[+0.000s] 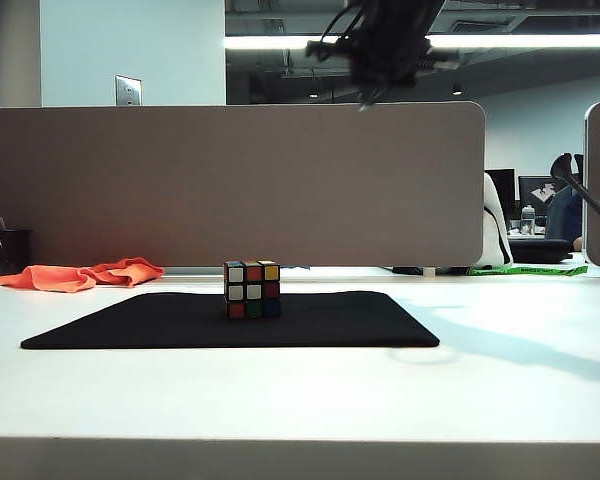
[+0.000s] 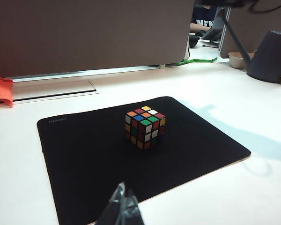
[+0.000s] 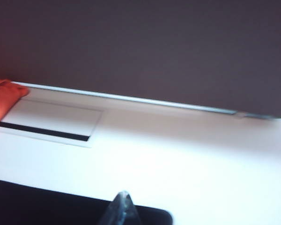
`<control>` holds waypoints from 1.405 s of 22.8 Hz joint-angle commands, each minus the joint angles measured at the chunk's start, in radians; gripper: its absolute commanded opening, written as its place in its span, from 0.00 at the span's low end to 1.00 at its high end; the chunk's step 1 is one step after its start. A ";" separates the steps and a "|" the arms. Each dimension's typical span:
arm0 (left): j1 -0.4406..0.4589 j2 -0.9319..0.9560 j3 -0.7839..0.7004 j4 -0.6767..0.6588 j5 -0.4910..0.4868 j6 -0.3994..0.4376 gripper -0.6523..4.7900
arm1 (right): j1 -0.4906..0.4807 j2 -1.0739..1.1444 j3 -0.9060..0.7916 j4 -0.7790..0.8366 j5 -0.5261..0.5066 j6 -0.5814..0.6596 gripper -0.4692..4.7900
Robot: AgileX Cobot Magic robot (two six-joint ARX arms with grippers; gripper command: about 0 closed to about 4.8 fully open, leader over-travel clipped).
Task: Pick up the cube on the right side of the mouse pad, then place it in the center of the mouse pad.
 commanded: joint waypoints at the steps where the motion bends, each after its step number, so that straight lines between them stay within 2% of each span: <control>1: 0.000 0.000 0.006 0.016 -0.002 -0.003 0.11 | -0.034 -0.095 -0.074 0.026 -0.021 -0.009 0.09; 9: 0.000 0.000 0.006 0.015 -0.002 -0.003 0.11 | -0.175 -0.432 -0.568 0.250 -0.132 -0.010 0.09; 13: 0.000 0.000 0.006 0.015 -0.002 -0.003 0.11 | -0.241 -0.679 -0.875 0.392 -0.132 -0.011 0.09; 15: 0.000 0.000 0.006 0.015 -0.019 -0.004 0.11 | -0.259 -0.788 -0.975 0.423 -0.132 -0.013 0.09; 21: 0.000 0.000 0.006 0.015 -0.020 -0.004 0.11 | -0.261 -1.085 -1.208 0.428 -0.129 -0.039 0.09; 26: 0.000 0.000 0.006 0.017 -0.021 -0.019 0.11 | -0.263 -1.332 -1.403 0.527 -0.079 -0.042 0.09; 30: 0.000 0.000 0.006 0.016 -0.050 -0.041 0.11 | -0.299 -1.476 -1.481 0.443 -0.069 -0.034 0.09; 32: 0.000 0.000 0.006 0.016 -0.051 -0.041 0.11 | -0.340 -1.518 -1.484 0.377 -0.111 -0.035 0.09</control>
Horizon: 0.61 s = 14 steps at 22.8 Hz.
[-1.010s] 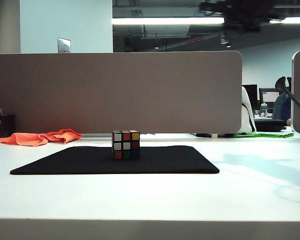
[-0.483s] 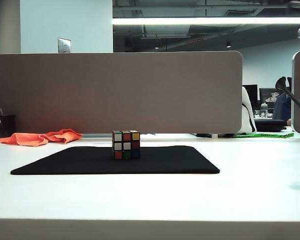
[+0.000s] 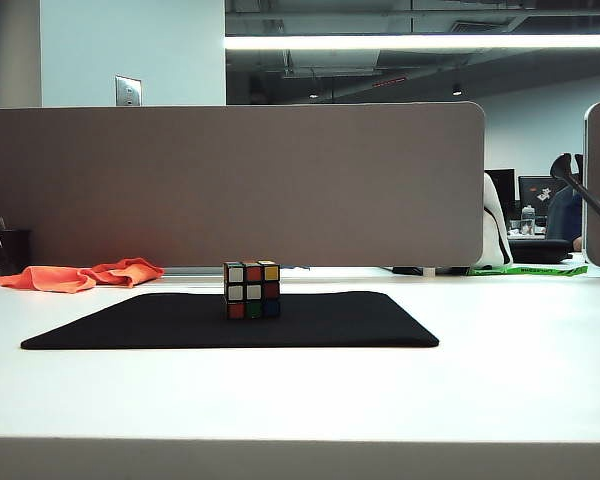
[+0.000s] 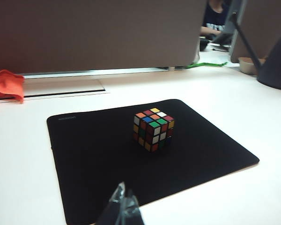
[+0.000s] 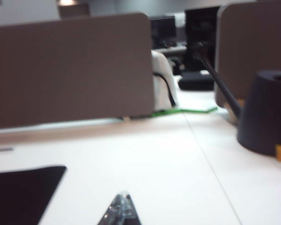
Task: Pick up the cube on the right side of the mouse pad, then place it in the center of the mouse pad.
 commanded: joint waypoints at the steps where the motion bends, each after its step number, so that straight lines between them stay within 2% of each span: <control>1: 0.000 0.001 0.006 0.013 -0.006 -0.006 0.11 | -0.071 -0.040 0.003 -0.055 -0.097 0.002 0.09; 5: 0.000 0.001 0.006 0.012 -0.007 -0.006 0.11 | -0.194 -0.043 0.004 -0.055 -0.211 0.031 0.09; 10: 0.000 0.001 0.006 0.012 -0.010 -0.006 0.11 | -0.214 -0.087 0.004 -0.066 -0.215 0.019 0.09; 14: 0.000 0.001 0.006 0.005 -0.018 -0.006 0.11 | -0.214 -0.202 0.004 -0.185 -0.214 -0.012 0.09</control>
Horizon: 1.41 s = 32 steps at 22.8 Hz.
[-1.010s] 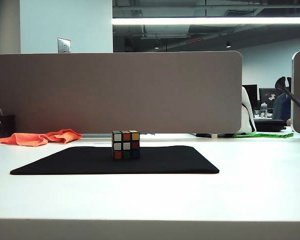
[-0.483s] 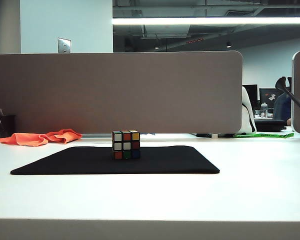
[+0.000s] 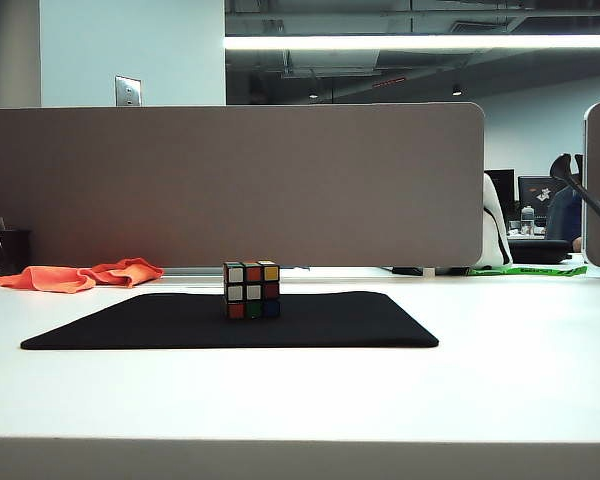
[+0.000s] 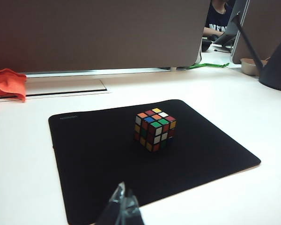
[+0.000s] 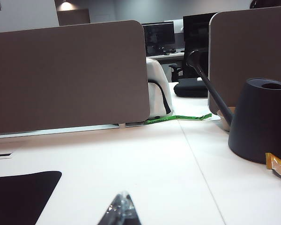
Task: Pick up the cube on the right side of the mouse pad, then place it in the center of the mouse pad.
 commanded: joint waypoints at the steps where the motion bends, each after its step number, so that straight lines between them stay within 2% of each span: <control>1: 0.000 0.001 0.006 0.006 -0.008 -0.002 0.11 | 0.000 -0.098 0.003 -0.102 -0.002 -0.053 0.09; 3: 0.000 0.001 0.006 0.005 -0.008 -0.002 0.11 | 0.000 -0.154 0.002 -0.134 -0.002 -0.048 0.09; 12: 0.000 0.001 0.006 0.003 -0.010 -0.002 0.11 | 0.007 -0.151 -0.007 -0.137 -0.006 -0.038 0.09; 18: 0.000 0.001 0.006 0.004 -0.010 -0.002 0.11 | 0.005 -0.152 -0.078 -0.073 0.009 -0.024 0.09; 25: 0.000 0.001 0.006 0.004 -0.014 -0.006 0.11 | 0.005 -0.151 -0.091 -0.134 0.032 -0.023 0.09; 28: 0.000 0.001 0.006 0.006 -0.064 -0.006 0.11 | 0.005 -0.151 -0.091 -0.148 0.032 -0.023 0.09; 32: 0.000 0.001 0.006 0.007 -0.227 -0.006 0.11 | 0.005 -0.151 -0.091 -0.145 0.032 -0.022 0.09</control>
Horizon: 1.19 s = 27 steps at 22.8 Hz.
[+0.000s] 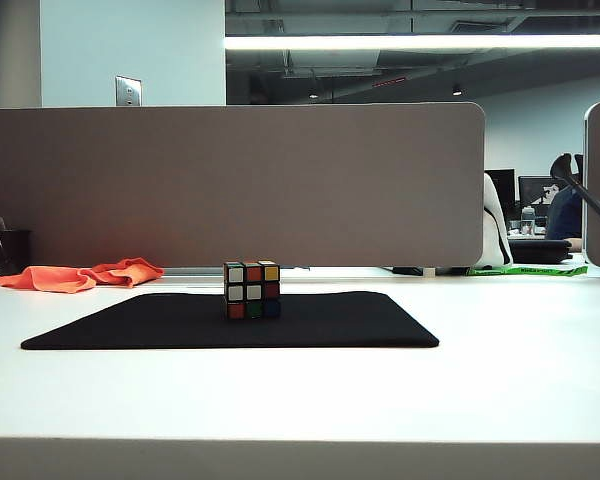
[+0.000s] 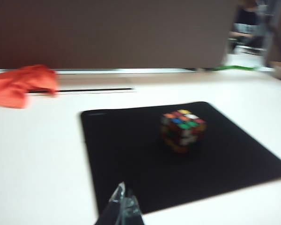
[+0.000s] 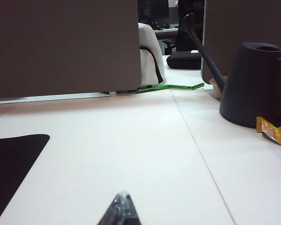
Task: Pick up the cube on the right side of the mouse pad, then place it in the center of the mouse pad.
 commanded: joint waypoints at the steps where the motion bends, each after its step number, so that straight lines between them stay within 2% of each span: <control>1: 0.000 0.000 0.006 0.015 -0.143 -0.002 0.11 | -0.001 0.000 -0.002 0.012 0.004 0.005 0.09; 5: 0.000 0.000 0.005 0.040 -0.240 0.000 0.11 | 0.000 0.000 -0.002 0.005 0.003 0.005 0.09; 11: 0.000 0.000 0.005 0.126 -0.274 0.012 0.11 | 0.000 0.000 -0.002 -0.006 0.000 0.014 0.09; 15: 0.000 0.000 0.005 0.148 -0.338 0.084 0.11 | -0.001 0.000 -0.002 -0.011 0.000 0.035 0.09; 27: 0.000 0.000 0.005 0.148 -0.344 0.093 0.11 | 0.000 0.000 -0.002 -0.010 -0.068 0.035 0.09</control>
